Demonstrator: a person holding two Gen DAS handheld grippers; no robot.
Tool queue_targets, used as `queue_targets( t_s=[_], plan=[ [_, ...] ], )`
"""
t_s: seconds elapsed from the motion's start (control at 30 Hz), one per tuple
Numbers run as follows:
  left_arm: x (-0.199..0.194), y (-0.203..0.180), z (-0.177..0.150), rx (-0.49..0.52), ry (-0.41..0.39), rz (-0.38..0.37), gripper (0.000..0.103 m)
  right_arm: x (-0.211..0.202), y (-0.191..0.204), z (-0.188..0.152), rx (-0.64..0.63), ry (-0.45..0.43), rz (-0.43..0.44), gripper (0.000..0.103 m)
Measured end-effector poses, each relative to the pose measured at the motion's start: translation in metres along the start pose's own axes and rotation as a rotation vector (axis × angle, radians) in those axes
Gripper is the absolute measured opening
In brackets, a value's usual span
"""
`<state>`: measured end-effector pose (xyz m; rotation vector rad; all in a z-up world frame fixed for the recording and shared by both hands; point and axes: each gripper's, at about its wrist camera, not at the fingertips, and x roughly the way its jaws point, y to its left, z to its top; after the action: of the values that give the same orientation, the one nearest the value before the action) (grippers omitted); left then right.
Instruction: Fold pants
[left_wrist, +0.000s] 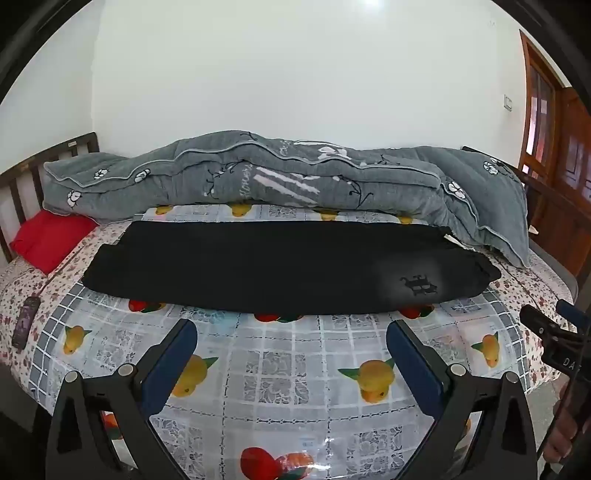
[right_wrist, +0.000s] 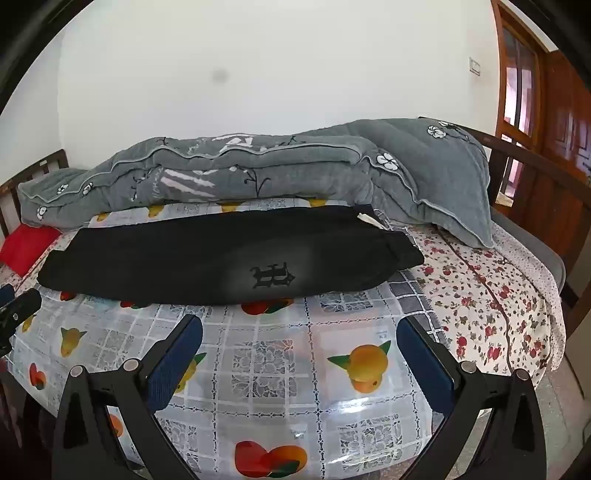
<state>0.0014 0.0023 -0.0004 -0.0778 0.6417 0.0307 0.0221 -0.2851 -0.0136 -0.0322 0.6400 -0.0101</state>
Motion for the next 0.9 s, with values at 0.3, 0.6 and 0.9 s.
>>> queue_targets(
  t_s=[0.3,0.6,0.9],
  plan=[
    [0.001,0.000,-0.005,-0.008,-0.012,0.011,0.103,-0.001,0.004,-0.001,-0.004,0.000,0.003,0.103],
    [-0.002,0.000,-0.003,-0.011,-0.014,0.028,0.103,0.000,0.009,-0.004,-0.006,0.006,0.015,0.103],
    [-0.002,0.005,-0.003,-0.024,-0.010,0.032,0.103,-0.004,0.013,-0.002,-0.010,0.004,0.018,0.103]
  ],
)
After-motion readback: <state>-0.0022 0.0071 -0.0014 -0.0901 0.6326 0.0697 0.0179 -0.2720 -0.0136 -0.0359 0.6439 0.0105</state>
